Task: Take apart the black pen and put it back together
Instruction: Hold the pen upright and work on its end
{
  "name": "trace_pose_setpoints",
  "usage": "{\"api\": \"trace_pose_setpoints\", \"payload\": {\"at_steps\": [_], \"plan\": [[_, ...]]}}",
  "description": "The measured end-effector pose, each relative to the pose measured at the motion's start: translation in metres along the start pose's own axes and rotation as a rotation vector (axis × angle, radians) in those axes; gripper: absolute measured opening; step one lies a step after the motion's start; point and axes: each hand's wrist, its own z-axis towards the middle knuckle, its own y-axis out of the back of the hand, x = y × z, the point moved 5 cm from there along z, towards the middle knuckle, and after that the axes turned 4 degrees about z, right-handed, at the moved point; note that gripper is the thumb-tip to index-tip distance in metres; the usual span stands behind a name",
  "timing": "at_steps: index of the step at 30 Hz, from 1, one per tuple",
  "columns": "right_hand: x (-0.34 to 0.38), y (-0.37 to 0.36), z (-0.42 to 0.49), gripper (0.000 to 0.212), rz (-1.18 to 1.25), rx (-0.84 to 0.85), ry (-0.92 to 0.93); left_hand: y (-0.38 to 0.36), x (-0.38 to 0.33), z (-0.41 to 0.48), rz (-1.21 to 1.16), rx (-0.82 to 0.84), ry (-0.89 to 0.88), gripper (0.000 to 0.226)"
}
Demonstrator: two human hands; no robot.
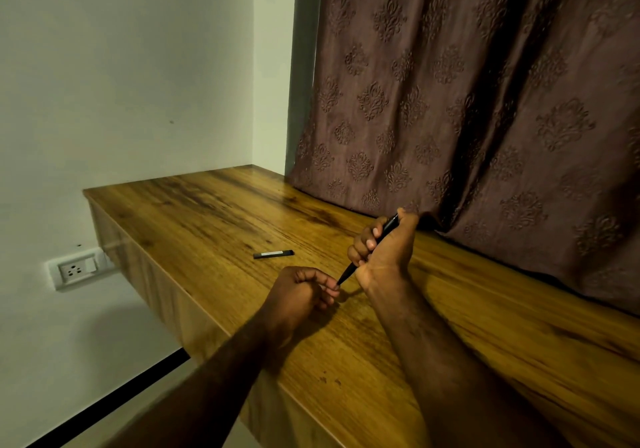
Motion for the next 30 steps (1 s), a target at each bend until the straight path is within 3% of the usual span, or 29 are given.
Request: {"api": "trace_pose_setpoints", "payload": {"at_steps": [16, 30], "plan": [[0.000, -0.003, -0.004, 0.051, -0.021, 0.007, -0.001, 0.001, 0.000, -0.003, -0.013, 0.024, 0.012, 0.040], [0.015, -0.015, -0.009, 0.063, -0.062, 0.063, 0.073, 0.002, 0.001, 0.000, -0.012, -0.012, 0.038, 0.034]]}}
